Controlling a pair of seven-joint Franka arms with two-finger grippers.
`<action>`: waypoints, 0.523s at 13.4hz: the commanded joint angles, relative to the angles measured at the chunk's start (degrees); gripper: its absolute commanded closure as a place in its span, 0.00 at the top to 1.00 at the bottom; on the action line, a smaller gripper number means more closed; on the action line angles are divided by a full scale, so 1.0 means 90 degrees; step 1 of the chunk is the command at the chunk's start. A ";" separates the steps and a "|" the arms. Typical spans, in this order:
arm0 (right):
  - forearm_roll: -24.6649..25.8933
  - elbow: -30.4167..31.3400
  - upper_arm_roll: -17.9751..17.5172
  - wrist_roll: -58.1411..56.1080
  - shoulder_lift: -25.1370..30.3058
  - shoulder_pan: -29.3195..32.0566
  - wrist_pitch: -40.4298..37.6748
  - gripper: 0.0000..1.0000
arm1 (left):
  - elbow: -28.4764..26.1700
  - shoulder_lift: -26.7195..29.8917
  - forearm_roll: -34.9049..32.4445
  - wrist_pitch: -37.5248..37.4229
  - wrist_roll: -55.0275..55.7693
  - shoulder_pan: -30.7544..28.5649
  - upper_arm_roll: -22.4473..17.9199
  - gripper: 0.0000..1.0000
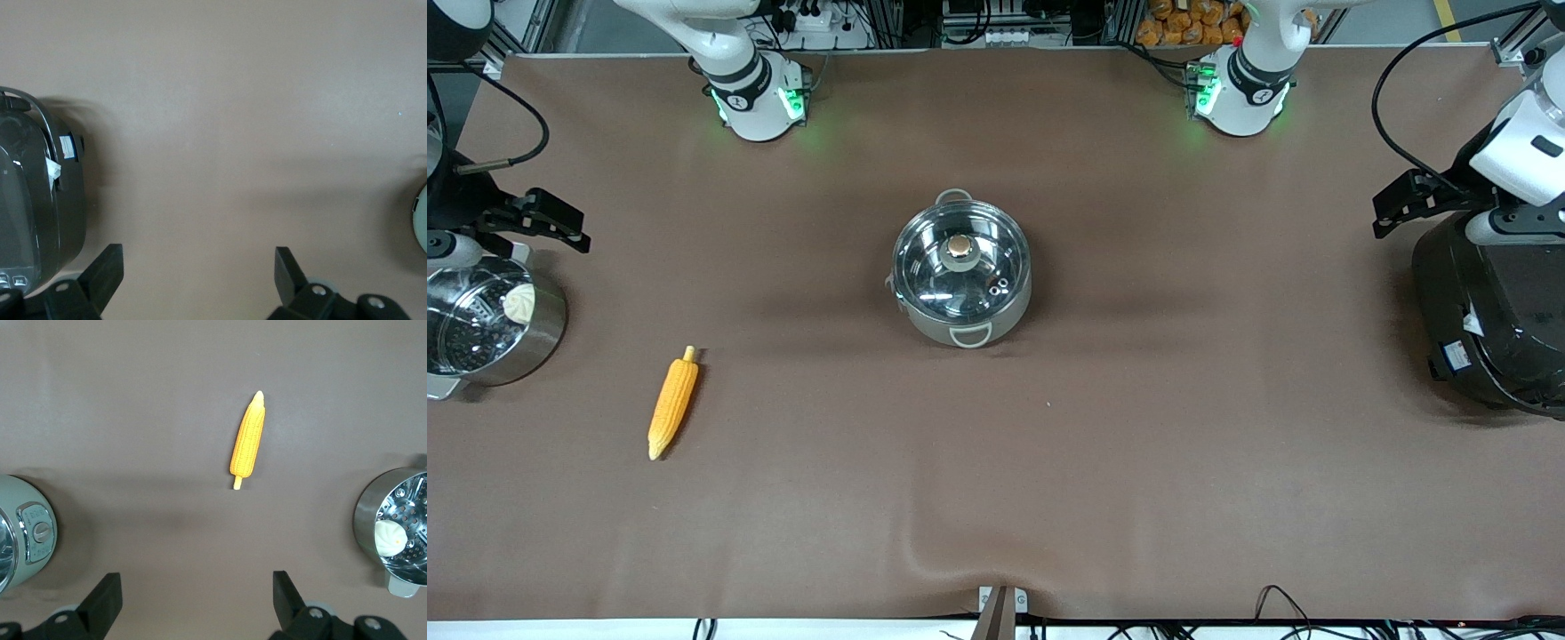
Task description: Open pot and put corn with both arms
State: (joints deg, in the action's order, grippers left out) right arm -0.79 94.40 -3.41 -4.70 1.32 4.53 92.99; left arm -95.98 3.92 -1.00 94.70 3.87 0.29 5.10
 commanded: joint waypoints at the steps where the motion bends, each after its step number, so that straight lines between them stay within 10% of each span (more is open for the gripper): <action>1: -0.0009 0.0029 -0.0011 0.0102 0.0001 0.0305 -0.0030 1.00 | 0.0361 -0.0230 -0.0182 -0.0015 -0.0010 0.0095 0.0126 1.00; 7: -0.0019 0.0185 -0.0011 -0.0005 -0.0789 0.0551 0.0223 1.00 | 0.0604 -0.1049 -0.0153 0.0112 0.2395 0.0689 0.1346 1.00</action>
State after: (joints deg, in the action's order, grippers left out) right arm -0.88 96.53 -2.92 -4.72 -2.41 8.11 93.75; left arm -94.32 -1.15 -0.99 95.62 16.35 3.60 14.55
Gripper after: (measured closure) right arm 0.000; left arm 0.000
